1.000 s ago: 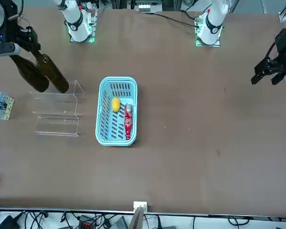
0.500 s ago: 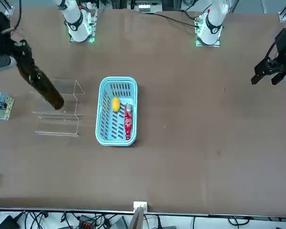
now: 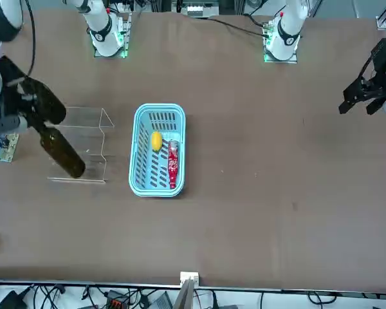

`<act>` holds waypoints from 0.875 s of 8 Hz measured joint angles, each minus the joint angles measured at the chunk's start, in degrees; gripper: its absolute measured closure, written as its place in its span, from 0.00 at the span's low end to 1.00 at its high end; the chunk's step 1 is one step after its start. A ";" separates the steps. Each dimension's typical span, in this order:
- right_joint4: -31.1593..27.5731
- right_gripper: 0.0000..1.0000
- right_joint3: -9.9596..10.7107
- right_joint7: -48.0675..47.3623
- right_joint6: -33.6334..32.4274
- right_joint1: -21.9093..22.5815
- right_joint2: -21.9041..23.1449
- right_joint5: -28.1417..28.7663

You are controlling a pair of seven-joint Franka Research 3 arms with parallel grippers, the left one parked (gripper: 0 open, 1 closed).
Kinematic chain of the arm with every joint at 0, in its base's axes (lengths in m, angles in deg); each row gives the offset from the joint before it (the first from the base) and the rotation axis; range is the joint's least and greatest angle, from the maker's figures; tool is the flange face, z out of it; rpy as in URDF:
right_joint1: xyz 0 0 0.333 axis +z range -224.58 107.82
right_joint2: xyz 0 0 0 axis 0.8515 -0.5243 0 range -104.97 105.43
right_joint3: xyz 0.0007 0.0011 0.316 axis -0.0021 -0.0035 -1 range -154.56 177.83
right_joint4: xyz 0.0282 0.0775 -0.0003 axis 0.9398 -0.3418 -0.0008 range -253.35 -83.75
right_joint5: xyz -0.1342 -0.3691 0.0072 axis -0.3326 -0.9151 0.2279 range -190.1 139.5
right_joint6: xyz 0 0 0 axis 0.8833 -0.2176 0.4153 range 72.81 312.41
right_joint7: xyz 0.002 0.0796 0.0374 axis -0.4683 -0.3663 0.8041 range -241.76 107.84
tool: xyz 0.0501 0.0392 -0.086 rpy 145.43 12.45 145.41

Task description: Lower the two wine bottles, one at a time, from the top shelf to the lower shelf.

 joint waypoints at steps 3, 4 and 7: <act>0.13 0.61 0.03 0.29 1.01 -0.14 -3.21 2.11; 0.12 0.61 0.03 0.32 1.01 -0.14 -4.01 2.82; 0.05 0.61 0.04 0.46 1.06 -0.19 -5.43 2.95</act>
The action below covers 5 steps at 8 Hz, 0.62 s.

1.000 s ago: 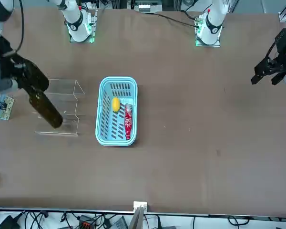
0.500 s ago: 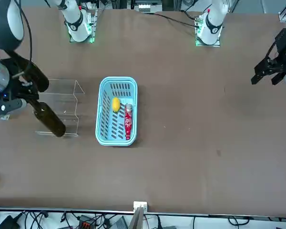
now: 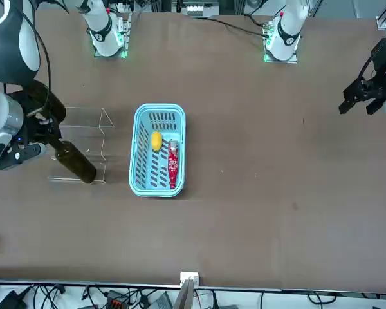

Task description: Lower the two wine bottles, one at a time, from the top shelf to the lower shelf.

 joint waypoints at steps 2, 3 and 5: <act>-0.03 0.61 0.02 0.10 0.12 -0.05 -0.56 0.00; -0.04 0.61 0.03 0.13 0.13 -0.07 -0.87 0.01; -0.50 0.61 0.04 0.19 0.13 -0.15 -1.25 0.02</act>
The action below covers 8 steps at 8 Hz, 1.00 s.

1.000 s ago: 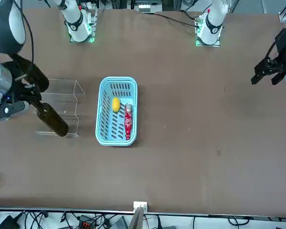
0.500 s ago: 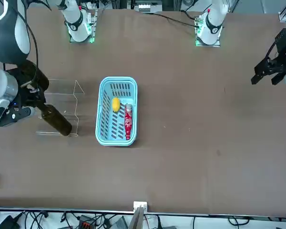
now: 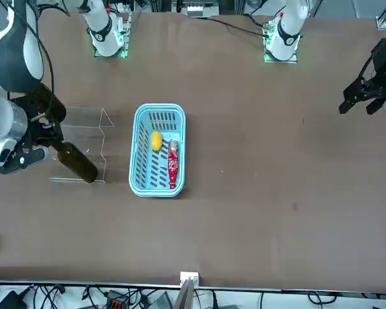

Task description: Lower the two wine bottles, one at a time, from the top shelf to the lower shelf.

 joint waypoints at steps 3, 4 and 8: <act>-0.69 0.61 0.02 0.04 -0.02 -0.34 -0.36 0.01; -0.69 0.61 0.03 0.10 -0.02 -0.45 -0.35 0.02; -0.75 0.27 0.03 0.11 -0.06 -0.47 -0.35 0.18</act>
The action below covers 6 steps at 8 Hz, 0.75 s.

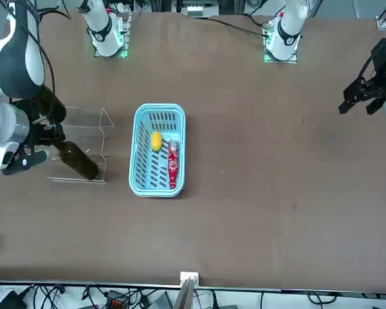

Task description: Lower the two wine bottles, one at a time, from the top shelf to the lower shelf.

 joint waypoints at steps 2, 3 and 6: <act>0.15 0.00 0.00 0.00 0.04 0.00 0.10 0.01; 0.67 0.00 0.01 0.00 0.04 0.00 0.47 0.00; 2.80 0.00 0.11 0.29 -0.85 -0.04 5.33 -2.15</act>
